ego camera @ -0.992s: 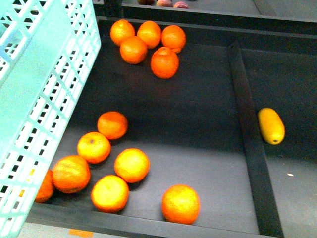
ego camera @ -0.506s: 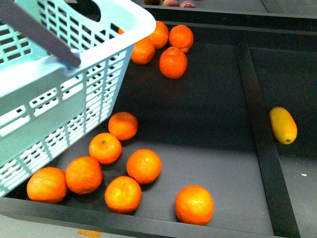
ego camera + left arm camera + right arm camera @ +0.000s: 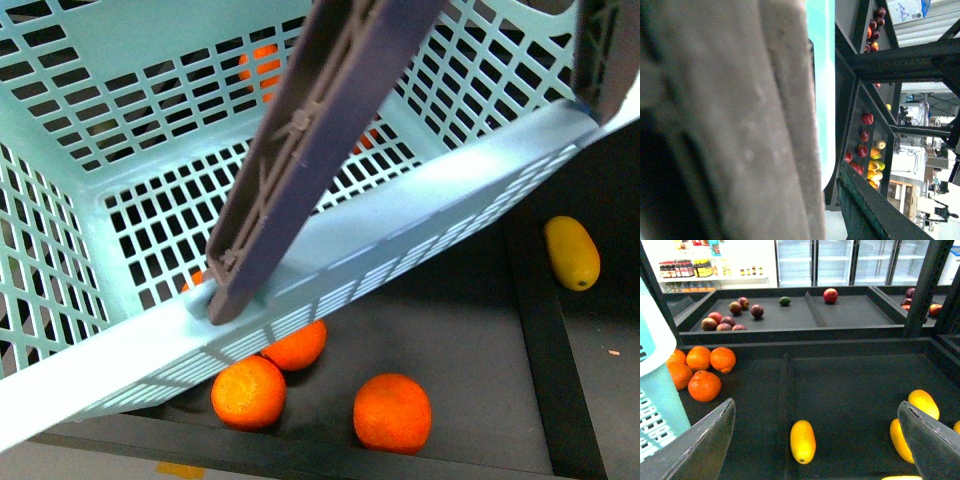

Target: Pick mango and avocado into basket

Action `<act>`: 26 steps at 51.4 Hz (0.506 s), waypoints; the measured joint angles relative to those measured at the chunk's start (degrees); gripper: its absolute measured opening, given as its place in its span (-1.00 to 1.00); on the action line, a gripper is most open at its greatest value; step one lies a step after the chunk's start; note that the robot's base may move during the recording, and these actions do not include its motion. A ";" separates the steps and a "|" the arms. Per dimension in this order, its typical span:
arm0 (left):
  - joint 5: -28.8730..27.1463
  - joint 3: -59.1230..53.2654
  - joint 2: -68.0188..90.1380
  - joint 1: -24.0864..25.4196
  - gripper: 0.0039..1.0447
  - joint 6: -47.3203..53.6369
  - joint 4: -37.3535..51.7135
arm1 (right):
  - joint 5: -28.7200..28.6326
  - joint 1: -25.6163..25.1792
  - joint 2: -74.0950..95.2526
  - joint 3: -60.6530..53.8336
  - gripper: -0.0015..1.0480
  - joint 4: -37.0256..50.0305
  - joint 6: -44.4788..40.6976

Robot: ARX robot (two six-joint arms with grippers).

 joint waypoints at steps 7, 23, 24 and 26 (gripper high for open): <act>0.00 0.37 0.48 -0.90 -0.46 0.17 0.00 | 0.00 0.00 0.00 0.00 0.83 0.00 0.00; -0.17 0.48 0.55 -0.94 -0.46 0.37 0.00 | 0.00 0.00 0.00 0.00 0.83 0.00 0.00; -0.17 0.48 0.55 -0.94 -0.46 0.37 0.00 | 0.00 0.00 0.00 0.00 0.83 0.00 0.00; -0.17 0.48 0.57 -0.94 -0.46 0.37 0.00 | 5.42 1.40 2.82 2.23 0.83 -6.14 3.98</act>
